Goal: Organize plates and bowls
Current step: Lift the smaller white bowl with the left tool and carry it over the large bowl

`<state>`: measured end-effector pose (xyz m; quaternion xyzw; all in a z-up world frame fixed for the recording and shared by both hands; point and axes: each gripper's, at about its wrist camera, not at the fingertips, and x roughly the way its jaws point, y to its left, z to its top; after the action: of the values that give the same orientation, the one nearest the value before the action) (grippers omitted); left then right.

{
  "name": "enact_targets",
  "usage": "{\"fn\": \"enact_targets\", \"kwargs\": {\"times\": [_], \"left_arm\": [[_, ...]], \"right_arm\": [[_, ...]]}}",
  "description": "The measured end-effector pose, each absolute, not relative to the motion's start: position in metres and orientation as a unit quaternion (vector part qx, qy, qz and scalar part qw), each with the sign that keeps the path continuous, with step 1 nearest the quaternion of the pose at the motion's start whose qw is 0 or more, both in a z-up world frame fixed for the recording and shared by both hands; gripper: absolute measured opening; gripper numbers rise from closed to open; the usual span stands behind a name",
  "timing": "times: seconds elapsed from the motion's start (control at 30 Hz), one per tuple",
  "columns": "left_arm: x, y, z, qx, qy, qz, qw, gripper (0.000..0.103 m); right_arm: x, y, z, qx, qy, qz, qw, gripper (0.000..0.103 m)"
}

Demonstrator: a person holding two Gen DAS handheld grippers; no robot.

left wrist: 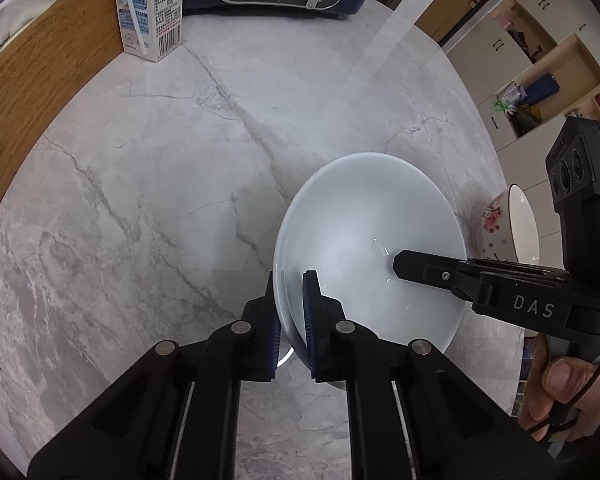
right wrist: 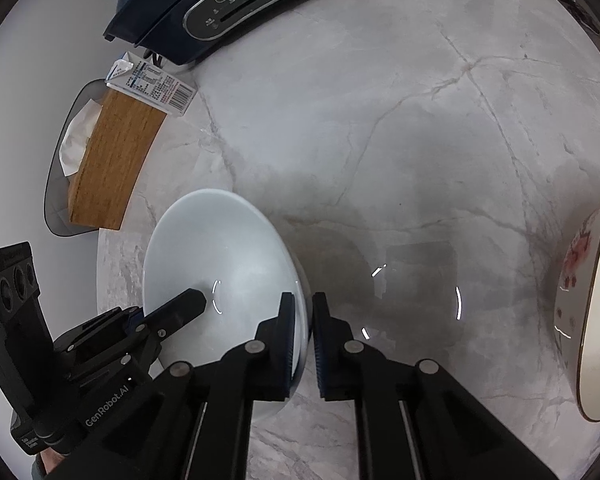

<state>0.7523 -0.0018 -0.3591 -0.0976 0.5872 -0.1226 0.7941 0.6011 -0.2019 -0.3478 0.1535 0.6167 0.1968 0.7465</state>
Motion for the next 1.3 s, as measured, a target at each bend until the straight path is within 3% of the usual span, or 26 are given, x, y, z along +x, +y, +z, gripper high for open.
{"fn": "enact_targets", "kwargs": {"times": [0.7,1.3], "left_arm": [[0.698,-0.01,-0.286,-0.082,0.56,-0.145,0.812,0.008],[0.559,-0.057,-0.231,-0.065,0.548,-0.208,0.808,0.008]], "right_arm": [[0.558,-0.218,-0.284,0.147,0.587,0.209,0.769,0.011],[0.421,-0.27,-0.24,0.158,0.564,0.211,0.783,0.012]]}}
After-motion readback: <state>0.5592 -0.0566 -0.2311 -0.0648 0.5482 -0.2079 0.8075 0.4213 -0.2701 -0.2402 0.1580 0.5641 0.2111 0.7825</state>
